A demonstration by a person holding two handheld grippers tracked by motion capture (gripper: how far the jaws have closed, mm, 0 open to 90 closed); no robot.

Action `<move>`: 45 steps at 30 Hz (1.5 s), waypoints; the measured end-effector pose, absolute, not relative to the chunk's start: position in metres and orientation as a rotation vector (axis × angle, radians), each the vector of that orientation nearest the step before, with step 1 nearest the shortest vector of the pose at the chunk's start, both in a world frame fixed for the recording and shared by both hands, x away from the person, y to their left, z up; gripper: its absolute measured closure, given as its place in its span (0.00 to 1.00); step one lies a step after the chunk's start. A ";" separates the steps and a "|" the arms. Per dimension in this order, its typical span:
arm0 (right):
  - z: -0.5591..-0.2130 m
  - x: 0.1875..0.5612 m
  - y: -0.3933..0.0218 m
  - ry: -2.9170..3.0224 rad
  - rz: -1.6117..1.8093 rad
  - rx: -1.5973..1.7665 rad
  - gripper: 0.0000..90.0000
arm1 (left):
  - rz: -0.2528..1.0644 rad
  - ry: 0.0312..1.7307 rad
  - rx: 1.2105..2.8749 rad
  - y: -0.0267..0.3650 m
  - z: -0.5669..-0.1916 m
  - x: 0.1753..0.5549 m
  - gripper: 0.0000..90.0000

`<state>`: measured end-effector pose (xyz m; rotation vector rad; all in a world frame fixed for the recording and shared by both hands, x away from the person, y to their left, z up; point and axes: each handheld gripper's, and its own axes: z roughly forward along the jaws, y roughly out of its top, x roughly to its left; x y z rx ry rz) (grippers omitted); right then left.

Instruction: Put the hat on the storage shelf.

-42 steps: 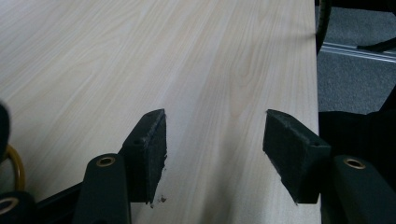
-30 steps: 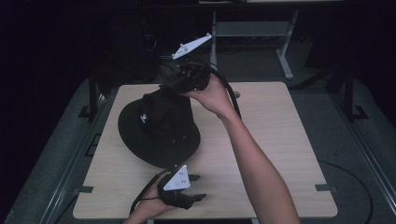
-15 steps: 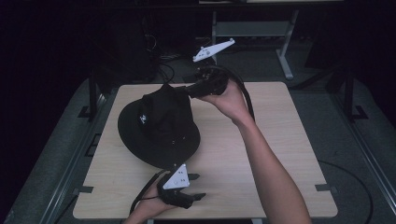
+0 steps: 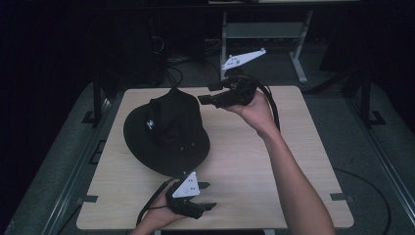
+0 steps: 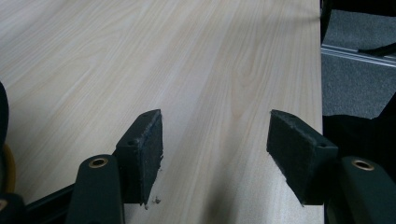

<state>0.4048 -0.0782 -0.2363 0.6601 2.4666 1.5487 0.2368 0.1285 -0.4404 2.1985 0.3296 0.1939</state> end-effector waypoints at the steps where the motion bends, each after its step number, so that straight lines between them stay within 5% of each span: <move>1: -0.238 0.405 -0.084 2.455 1.553 0.668 0.41 | 0.194 0.327 2.197 0.128 -0.441 0.237 0.39; 45: -0.293 0.381 -0.172 2.433 1.541 0.890 0.29 | 0.173 0.354 2.186 0.125 -0.444 0.240 0.32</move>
